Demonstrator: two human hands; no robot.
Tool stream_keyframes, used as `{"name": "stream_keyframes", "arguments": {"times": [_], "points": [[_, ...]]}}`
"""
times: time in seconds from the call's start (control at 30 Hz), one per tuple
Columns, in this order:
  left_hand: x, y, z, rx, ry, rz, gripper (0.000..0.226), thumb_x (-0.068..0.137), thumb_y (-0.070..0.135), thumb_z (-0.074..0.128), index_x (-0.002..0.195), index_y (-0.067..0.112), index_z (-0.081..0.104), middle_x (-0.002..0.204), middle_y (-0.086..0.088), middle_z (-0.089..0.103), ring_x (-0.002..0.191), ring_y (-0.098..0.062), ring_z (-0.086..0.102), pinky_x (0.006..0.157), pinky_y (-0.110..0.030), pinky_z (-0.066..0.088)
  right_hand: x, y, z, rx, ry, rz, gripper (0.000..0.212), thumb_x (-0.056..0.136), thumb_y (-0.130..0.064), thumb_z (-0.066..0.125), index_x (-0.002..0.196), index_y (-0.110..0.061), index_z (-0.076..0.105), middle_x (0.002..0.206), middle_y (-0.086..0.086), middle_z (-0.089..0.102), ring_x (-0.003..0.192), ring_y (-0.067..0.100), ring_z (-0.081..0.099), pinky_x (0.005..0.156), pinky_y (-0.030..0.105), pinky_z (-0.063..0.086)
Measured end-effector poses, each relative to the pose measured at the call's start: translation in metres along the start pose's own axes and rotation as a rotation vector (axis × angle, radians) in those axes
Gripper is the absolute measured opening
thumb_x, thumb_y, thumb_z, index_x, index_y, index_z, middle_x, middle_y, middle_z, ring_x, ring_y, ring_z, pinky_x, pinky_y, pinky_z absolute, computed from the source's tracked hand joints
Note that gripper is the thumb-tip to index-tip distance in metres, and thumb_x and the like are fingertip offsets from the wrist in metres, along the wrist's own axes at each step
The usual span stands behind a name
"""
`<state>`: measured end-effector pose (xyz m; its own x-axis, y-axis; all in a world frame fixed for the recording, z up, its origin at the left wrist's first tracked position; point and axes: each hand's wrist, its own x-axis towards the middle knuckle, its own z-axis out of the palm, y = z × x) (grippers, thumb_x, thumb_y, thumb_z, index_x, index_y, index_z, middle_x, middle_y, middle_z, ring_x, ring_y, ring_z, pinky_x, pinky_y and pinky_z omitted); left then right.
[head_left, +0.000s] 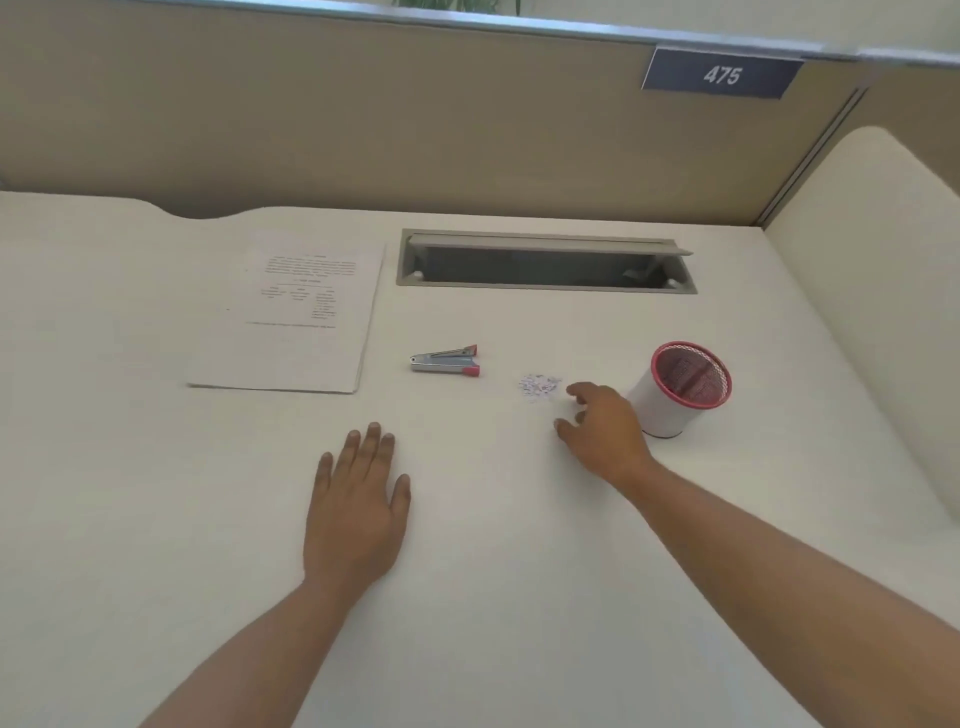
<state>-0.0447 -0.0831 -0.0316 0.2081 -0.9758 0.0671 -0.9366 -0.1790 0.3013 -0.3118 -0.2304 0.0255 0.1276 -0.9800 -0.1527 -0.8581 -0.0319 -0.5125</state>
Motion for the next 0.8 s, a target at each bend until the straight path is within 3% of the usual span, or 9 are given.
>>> {"name": "stream_keyframes", "arguments": {"times": [0.13,0.33,0.57,0.8], "points": [[0.0,0.002,0.0,-0.019,0.015,-0.027,0.065,0.096,0.049,0.025,0.152,0.018,0.041,0.163,0.002,0.033,0.152,-0.019,0.027,0.124,-0.045,0.017,0.04,-0.004,-0.008,-0.029,-0.048,0.073,0.052,0.084,-0.027,0.066,0.131,-0.012,0.053,0.125,0.017,0.057,0.116,0.03,0.055,0.095,0.034,0.043],[0.001,0.004,-0.001,-0.032,0.026,-0.061,0.064,0.094,0.049,0.032,0.149,0.019,0.045,0.161,0.003,0.037,0.151,-0.017,0.03,0.124,-0.043,0.018,0.059,-0.022,0.008,-0.122,-0.132,-0.084,0.054,0.082,-0.042,0.066,0.13,-0.022,0.051,0.124,0.011,0.047,0.111,0.032,0.053,0.093,0.038,0.048],[0.001,0.004,-0.003,-0.033,0.011,-0.072,0.065,0.093,0.051,0.031,0.15,0.021,0.043,0.162,0.006,0.034,0.152,-0.015,0.026,0.125,-0.043,0.017,0.06,-0.032,0.014,-0.221,-0.126,-0.263,0.02,0.092,-0.023,0.052,0.11,-0.016,0.06,0.107,0.011,0.052,0.092,0.033,0.057,0.078,0.037,0.05],[0.001,0.005,-0.003,-0.031,0.025,-0.073,0.064,0.093,0.05,0.033,0.149,0.021,0.045,0.161,0.005,0.036,0.151,-0.015,0.028,0.124,-0.042,0.017,0.06,-0.037,0.009,-0.376,-0.092,-0.353,0.022,0.087,-0.006,0.045,0.094,-0.011,0.065,0.094,0.011,0.06,0.084,0.032,0.058,0.067,0.033,0.047]]}}
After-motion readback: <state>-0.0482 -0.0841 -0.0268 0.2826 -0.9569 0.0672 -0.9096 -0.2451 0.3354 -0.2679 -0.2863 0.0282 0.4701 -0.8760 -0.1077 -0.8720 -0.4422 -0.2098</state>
